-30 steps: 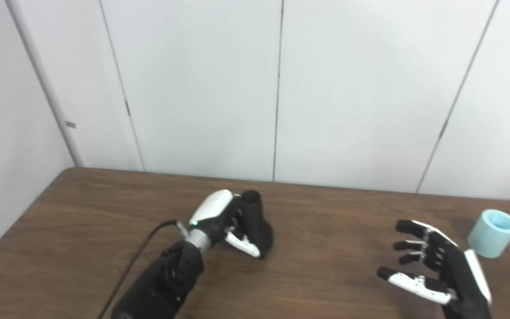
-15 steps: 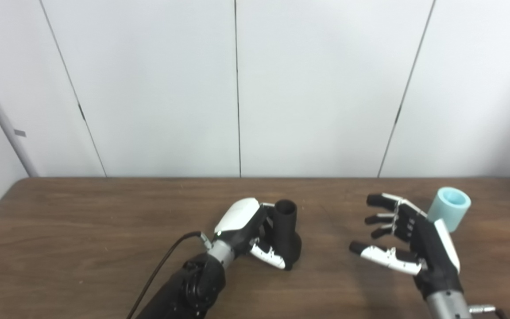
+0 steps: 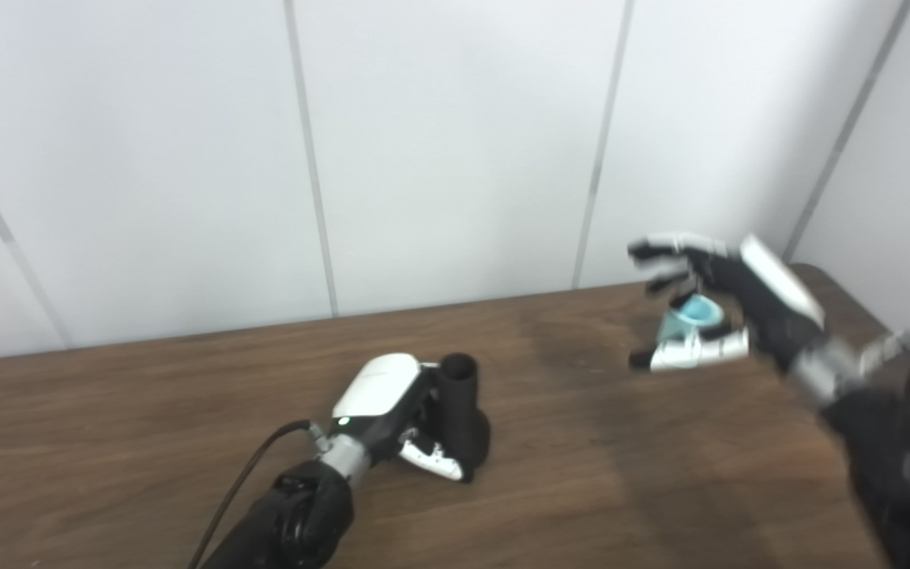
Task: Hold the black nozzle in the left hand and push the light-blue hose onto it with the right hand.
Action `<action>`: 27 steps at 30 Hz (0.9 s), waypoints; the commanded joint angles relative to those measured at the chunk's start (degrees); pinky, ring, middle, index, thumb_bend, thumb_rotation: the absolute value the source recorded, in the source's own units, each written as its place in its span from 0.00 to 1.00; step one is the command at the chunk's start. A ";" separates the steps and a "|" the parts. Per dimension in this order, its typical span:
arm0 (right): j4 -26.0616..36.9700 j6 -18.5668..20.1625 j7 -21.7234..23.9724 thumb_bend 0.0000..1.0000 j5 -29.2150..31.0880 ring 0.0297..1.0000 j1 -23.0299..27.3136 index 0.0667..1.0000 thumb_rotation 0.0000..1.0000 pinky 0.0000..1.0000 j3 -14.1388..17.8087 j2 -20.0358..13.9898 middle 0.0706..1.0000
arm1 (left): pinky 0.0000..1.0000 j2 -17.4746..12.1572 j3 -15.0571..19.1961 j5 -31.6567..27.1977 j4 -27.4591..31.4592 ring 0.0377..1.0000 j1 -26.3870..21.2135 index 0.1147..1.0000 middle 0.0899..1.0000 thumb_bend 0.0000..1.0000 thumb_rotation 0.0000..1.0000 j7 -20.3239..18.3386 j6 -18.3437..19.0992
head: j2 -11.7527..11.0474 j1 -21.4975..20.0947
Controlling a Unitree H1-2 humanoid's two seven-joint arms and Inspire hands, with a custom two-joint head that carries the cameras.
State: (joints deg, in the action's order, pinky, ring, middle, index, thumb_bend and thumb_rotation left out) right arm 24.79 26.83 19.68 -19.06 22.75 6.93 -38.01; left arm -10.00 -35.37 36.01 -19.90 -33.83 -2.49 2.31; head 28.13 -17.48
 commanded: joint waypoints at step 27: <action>-35.90 0.06 17.88 0.87 -18.08 0.92 20.78 0.86 0.11 0.82 -12.49 -7.15 0.94 | 0.54 -6.05 -2.74 2.61 -11.41 0.50 6.23 0.41 0.44 0.52 0.00 -3.11 -6.92 | -5.45 -9.77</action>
State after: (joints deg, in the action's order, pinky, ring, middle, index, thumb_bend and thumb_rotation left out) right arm -11.47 26.85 40.11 -36.09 39.56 -6.25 -43.91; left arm -11.73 -34.90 34.70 -24.65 -33.86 1.44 -7.65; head 22.67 -27.25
